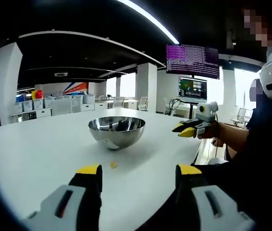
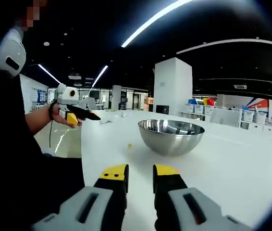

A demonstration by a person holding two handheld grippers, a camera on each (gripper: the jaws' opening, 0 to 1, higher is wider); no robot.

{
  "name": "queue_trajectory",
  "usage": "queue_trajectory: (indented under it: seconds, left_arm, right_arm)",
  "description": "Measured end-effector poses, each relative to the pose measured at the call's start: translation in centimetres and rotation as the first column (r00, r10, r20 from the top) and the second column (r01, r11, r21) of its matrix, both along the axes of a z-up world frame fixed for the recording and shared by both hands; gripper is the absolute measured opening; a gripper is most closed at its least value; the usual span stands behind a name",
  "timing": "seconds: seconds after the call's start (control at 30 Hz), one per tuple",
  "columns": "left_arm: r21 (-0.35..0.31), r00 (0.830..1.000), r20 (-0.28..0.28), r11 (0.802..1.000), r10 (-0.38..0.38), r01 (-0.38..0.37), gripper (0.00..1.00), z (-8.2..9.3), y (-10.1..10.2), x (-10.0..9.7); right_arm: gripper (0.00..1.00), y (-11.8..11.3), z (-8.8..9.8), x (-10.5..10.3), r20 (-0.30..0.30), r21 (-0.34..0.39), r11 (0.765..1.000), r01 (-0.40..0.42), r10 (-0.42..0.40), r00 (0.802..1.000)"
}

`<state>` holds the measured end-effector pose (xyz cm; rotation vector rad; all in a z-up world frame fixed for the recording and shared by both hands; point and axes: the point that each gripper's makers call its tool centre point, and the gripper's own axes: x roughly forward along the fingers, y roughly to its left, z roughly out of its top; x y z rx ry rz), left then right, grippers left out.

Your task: Pick up the QQ candy scattered on the table and place it into the stainless steel bowl on the table

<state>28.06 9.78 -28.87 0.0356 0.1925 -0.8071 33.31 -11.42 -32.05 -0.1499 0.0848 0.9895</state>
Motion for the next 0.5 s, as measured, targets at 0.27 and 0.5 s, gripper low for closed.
queue_trajectory:
  seconds: [0.27, 0.5]
  left_arm:
    - [-0.007, 1.0, -0.007, 1.0, 0.015, -0.015, 0.61, -0.3, 1.4, -0.3]
    - [-0.02, 0.999, -0.011, 0.999, 0.035, -0.035, 0.61, -0.5, 2.5, -1.1]
  right_arm:
    - [0.21, 7.4, -2.0, 1.7, -0.006, -0.094, 0.994, -0.062, 0.062, 0.998]
    - [0.21, 13.5, -4.1, 4.0, -0.019, -0.159, 0.982, -0.103, 0.101, 0.995]
